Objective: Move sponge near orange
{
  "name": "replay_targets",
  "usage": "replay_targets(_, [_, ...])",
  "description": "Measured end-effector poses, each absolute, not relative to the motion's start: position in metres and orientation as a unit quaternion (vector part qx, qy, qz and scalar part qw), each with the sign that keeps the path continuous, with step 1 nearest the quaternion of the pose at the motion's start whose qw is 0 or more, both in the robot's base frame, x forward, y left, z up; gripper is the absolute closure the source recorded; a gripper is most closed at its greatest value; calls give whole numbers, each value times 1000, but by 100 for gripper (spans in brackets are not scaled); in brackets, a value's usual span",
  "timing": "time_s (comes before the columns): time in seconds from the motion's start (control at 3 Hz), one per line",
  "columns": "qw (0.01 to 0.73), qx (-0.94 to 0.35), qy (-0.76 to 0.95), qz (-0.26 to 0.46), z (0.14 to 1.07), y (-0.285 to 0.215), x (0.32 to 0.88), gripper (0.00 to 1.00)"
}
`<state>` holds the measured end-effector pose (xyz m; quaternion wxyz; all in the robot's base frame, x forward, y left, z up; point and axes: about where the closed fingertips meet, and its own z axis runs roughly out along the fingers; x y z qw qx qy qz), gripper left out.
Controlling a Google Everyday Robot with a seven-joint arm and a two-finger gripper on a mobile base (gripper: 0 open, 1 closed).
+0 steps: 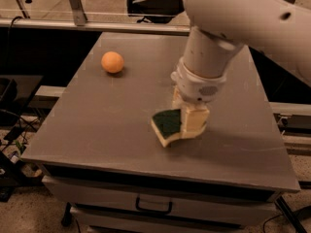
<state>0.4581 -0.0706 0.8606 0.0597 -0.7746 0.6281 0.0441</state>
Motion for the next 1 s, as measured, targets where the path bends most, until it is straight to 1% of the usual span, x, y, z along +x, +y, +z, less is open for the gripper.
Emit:
replay_targets(0.33, [74, -781, 618, 47, 883, 0, 476, 100])
replay_targets(0.67, [80, -780, 619, 45, 887, 45, 484, 100])
replay_targets(1.0, [81, -768, 634, 31, 880, 91, 523, 100])
